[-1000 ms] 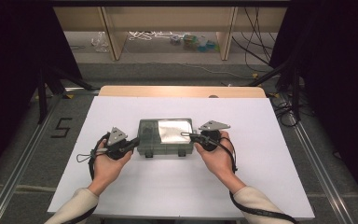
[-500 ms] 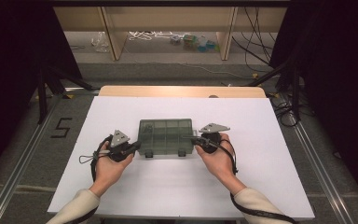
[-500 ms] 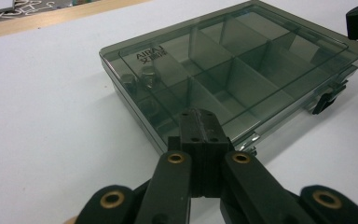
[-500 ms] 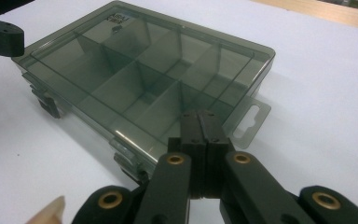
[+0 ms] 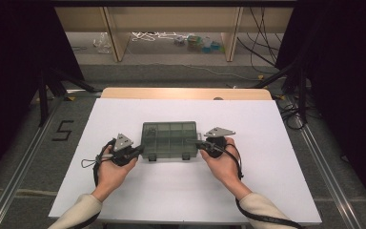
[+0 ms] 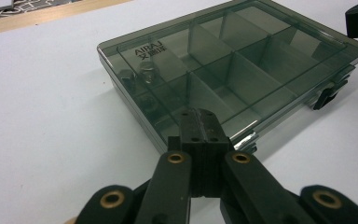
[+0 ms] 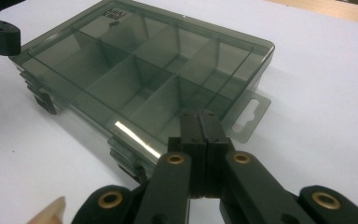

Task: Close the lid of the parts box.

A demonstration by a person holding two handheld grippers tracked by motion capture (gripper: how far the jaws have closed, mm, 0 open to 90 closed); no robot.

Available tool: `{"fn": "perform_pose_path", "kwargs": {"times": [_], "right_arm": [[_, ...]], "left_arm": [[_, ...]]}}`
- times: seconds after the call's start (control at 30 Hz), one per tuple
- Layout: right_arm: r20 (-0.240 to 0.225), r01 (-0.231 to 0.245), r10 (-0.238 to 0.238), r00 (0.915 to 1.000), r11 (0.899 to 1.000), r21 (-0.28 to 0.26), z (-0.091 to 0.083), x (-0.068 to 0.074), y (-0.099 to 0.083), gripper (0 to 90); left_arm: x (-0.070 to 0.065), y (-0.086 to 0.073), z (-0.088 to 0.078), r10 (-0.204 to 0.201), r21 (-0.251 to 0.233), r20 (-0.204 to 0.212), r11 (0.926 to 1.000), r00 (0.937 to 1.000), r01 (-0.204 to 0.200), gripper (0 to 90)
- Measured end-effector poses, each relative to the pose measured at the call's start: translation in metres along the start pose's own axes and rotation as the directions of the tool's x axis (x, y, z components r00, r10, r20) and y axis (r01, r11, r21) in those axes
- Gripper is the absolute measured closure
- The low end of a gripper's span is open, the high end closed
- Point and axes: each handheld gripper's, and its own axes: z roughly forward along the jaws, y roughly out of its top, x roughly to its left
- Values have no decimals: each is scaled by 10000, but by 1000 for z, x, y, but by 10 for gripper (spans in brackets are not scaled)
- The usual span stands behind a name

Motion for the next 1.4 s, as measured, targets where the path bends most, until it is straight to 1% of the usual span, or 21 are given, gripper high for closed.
{"fn": "perform_pose_path", "kwargs": {"times": [0.2,0.27,0.3,0.4,0.43,0.5,0.6,0.63,0.67,0.73,0.8,0.83,0.9,1.0,1.07,1.13,1.17,1.23,1.3,1.37,1.4], "right_arm": [[-22,-126,126,9999,9999,-103,-1,-2,-1,900],[-130,-264,261,9996,9993,-255,-2,-3,-1,870],[-334,-430,418,9986,9984,-359,-3,-5,-1,843],[-235,-342,328,9992,9974,-629,-8,-10,0,795],[-288,-463,442,9986,9959,-777,-11,-12,0,768],[-226,-120,98,9997,9948,-1013,-15,-16,1,726],[-310,-178,141,9994,9924,-1216,-21,-19,0,667],[-233,108,-143,9996,9897,-1430,-23,-22,-1,651],[-298,150,-198,9994,9881,-1529,-25,-23,-1,635],[-393,324,-390,9985,9868,-1584,-29,-24,-2,592],[-480,439,-535,9974,9823,-1820,-32,-25,-4,552],[-456,479,-566,9974,9836,-1738,-35,-25,-5,543],[-452,544,-638,9969,9811,-1855,-39,-25,-8,525],[-443,668,-776,9960,9758,-2082,-46,-27,-11,493],[-508,618,-740,9960,9758,-2096,-49,-27,-12,483],[-386,772,-883,9953,9707,-2277,-51,-29,-14,469],[-436,641,-753,9962,9742,-2165,-54,-29,-15,463],[-390,607,-711,9967,9733,-2215,-57,-30,-17,444],[-397,665,-779,9962,9699,-2342,-59,-31,-18,432],[-379,655,-768,9963,9684,-2406,-63,-32,-20,412],[-453,491,-614,9971,9710,-2338,-65,-31,-21,408]], "left_arm": [[1,0,-1,75,-114,-31,9999,10000,-75,900],[2,2,-3,90,-276,-23,9996,10000,-91,900],[2,4,-4,107,-405,14,9991,9999,-107,900],[3,8,-9,174,-752,-43,9970,9998,-177,887],[3,9,-11,242,-862,-54,9960,9997,-246,849],[2,11,-14,334,-1115,-1,9932,9994,-332,816],[2,13,-20,641,-1337,-81,9889,9979,-646,770],[2,13,-21,636,-1383,-55,9883,9980,-637,747],[2,13,-23,608,-1458,-22,9875,9981,-605,723],[4,13,-26,786,-1626,-124,9835,9968,-796,668],[5,13,-28,700,-1730,-194,9823,9974,-723,597],[6,12,-30,691,-1831,-237,9804,9973,-723,563],[7,11,-33,546,-1975,-148,9787,9984,-564,524],[9,9,-38,734,-2018,-222,9765,9971,-764,417],[9,8,-42,637,-2133,-150,9748,9979,-655,395],[11,7,-46,690,-2209,-184,9727,9974,-713,380],[11,7,-48,655,-2208,-205,9729,9976,-684,370],[12,6,-51,592,-2256,-158,9723,9981,-612,357],[13,4,-54,723,-2294,-228,9704,9971,-756,341],[13,2,-57,592,-2357,-186,9698,9981,-619,324],[14,1,-59,668,-2368,-219,9690,9975,-701,320]]}}
